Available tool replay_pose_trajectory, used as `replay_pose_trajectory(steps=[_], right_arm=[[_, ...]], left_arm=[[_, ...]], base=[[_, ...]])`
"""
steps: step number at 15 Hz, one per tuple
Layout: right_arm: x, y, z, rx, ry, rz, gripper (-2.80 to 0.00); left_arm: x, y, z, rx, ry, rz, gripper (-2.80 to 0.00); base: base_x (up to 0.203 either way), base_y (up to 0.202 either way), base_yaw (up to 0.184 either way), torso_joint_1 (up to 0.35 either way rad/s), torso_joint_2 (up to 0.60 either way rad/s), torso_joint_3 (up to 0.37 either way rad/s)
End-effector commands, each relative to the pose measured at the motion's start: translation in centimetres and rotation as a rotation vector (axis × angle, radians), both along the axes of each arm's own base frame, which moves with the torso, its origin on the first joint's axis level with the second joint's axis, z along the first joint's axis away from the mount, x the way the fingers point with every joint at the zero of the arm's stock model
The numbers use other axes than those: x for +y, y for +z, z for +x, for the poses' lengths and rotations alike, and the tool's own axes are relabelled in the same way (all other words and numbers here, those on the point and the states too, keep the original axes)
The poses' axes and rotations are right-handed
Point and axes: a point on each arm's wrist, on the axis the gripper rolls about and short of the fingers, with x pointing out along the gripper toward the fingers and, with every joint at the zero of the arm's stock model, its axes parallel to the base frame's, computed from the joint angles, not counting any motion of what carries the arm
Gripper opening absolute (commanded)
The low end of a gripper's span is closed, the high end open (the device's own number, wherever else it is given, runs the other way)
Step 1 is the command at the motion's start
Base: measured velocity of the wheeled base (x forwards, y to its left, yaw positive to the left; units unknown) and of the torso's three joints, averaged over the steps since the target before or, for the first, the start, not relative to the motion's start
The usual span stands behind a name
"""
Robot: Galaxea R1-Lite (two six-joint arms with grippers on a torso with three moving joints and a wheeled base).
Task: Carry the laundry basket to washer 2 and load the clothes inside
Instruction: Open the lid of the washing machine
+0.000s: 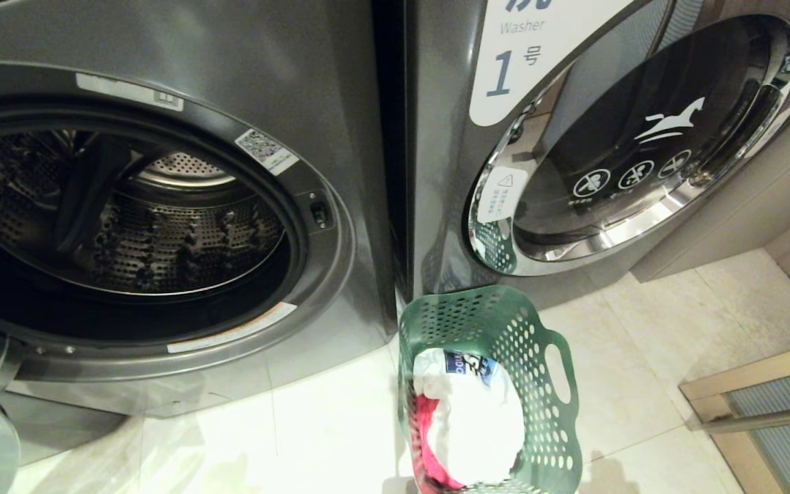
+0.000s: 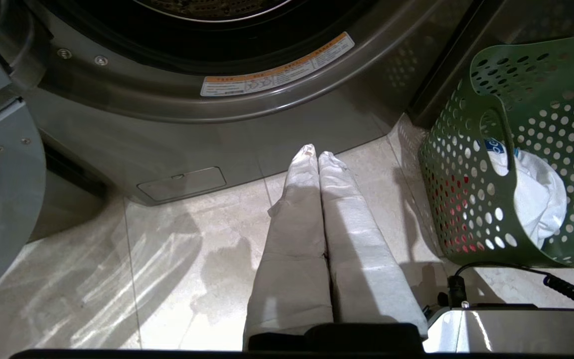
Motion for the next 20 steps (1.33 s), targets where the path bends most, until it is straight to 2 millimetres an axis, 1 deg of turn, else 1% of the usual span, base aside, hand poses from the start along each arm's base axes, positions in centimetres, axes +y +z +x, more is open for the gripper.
replay_pose_trajectory(steps=[1,2,9,20], right_arm=[[0.00,0.00,0.00,0.000,0.001,0.001,-2.80],[0.00,0.01,0.00,-0.001,0.000,0.000,-2.80],[0.00,0.00,0.00,0.000,0.000,-0.001,-2.80],[0.00,0.02,0.00,-0.002,0.001,0.001,-2.80]], left_arm=[[0.00,0.00,0.01,0.002,0.001,0.000,-2.80],[0.00,0.00,0.01,0.002,0.001,0.000,-2.80],[0.00,0.04,0.00,0.000,0.001,0.000,-2.80],[0.00,0.00,0.01,0.002,0.001,0.000,-2.80]], base=[[0.000,0.162,-0.001,0.007,0.01,0.007],[0.000,0.096,0.002,-0.002,0.00,0.002],[0.001,-0.001,0.007,0.001,0.00,0.000],[0.001,-0.008,0.167,0.003,0.00,0.003]])
